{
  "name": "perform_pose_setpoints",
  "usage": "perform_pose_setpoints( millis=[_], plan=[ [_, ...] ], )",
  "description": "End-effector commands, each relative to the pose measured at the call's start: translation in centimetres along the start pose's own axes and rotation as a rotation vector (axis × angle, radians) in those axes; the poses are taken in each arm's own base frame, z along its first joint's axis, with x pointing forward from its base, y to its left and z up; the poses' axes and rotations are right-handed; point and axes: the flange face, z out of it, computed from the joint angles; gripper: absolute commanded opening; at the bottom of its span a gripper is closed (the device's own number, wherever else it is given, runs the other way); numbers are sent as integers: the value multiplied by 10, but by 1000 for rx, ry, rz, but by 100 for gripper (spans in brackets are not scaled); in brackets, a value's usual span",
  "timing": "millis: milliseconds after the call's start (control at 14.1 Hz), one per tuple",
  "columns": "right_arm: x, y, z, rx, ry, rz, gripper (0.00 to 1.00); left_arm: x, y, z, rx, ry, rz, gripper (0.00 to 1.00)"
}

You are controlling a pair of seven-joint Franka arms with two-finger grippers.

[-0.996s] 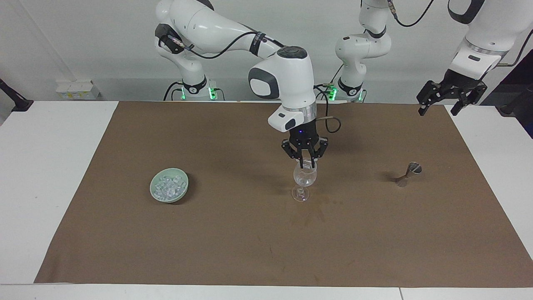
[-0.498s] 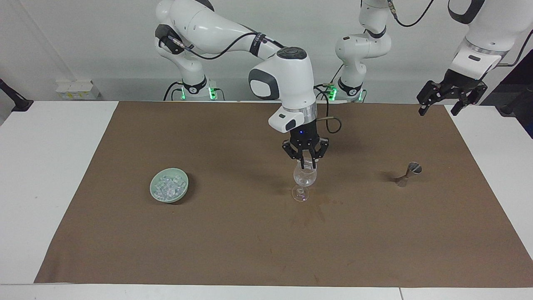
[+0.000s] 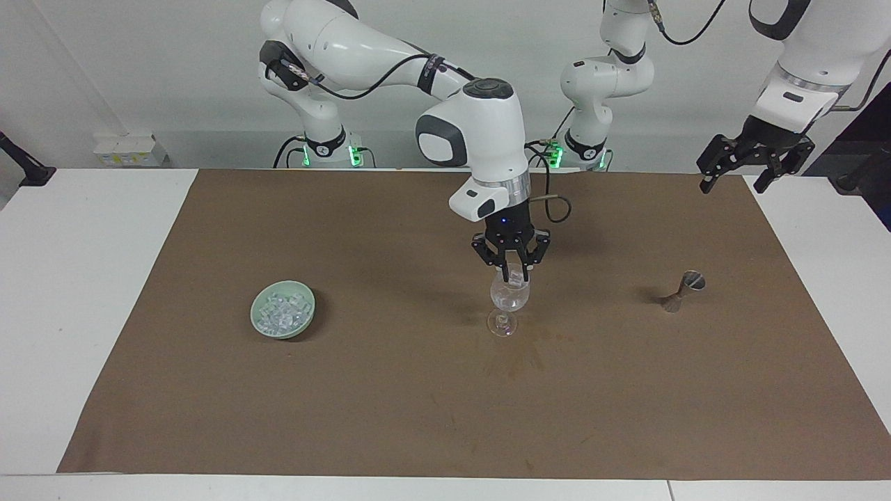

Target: Pour wine and add ice with both arms

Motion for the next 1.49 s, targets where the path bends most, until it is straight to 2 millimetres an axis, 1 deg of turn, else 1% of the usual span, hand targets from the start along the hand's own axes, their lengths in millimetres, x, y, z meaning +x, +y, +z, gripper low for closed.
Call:
perform_pose_setpoints(
  millis=[0,71,214,356,427,498,569,712,854,996,1139,1281,1423],
  plan=[
    [3,-5,2,5,26,8,78,2,-1,-2,20,8,-2,100],
    [4,-4,2,4,27,7,100,1,-1,-4,20,13,-2,100],
    [13,0,-6,3,50,11,100,2,0,-3,20,11,1,100],
    [28,15,-12,-18,65,12,100,2,0,-4,19,13,-1,100],
    [38,24,-18,-34,80,-7,100,2,0,-4,17,13,-1,100],
    [52,39,-28,-60,94,-10,100,1,0,-3,16,11,-2,100],
    [61,50,-35,-84,99,2,100,1,0,-3,13,10,-2,100],
    [80,72,-62,-93,113,29,100,1,-2,-3,11,12,-6,100],
    [96,98,-76,-113,86,64,100,1,-2,-3,11,12,-6,100],
    [106,120,-94,-150,67,86,100,2,-2,-3,11,10,-7,100],
    [116,147,-118,-182,39,114,100,1,-3,-1,10,7,-10,100],
    [128,184,-144,-194,-17,107,100,2,-3,0,10,7,-10,100],
    [135,222,-173,-206,-61,94,100,2,-2,0,9,6,-9,100]
  ],
)
